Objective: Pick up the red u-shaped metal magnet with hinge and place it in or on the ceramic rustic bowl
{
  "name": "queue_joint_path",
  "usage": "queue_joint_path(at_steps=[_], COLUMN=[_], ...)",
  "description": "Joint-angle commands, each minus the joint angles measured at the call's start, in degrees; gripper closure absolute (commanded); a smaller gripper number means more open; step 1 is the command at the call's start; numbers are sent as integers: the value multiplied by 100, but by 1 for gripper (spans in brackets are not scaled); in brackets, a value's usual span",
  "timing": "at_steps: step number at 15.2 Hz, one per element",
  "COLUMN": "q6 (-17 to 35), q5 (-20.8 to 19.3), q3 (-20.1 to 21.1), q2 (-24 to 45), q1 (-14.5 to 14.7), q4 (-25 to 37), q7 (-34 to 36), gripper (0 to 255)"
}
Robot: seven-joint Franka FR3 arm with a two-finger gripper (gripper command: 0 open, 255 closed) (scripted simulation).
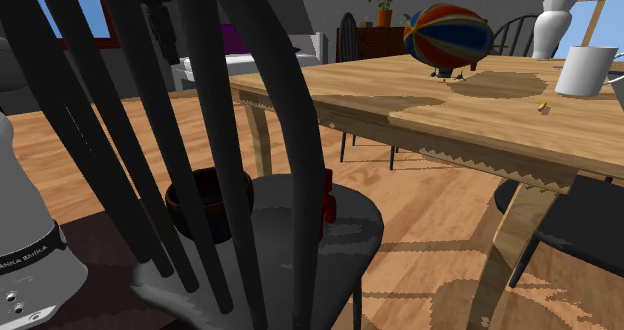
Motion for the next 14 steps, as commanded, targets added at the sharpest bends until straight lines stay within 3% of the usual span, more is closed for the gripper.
queue_joint_path(at_steps=[1, 8, 14], q6=[0, 1035, 2040], q5=[0, -532, -901], q3=[0, -873, -1720], q2=[0, 67, 594], q1=[0, -145, -219], q4=[0, -777, -1064], q7=[0, -1259, -2371], gripper=[0, 0, 0])
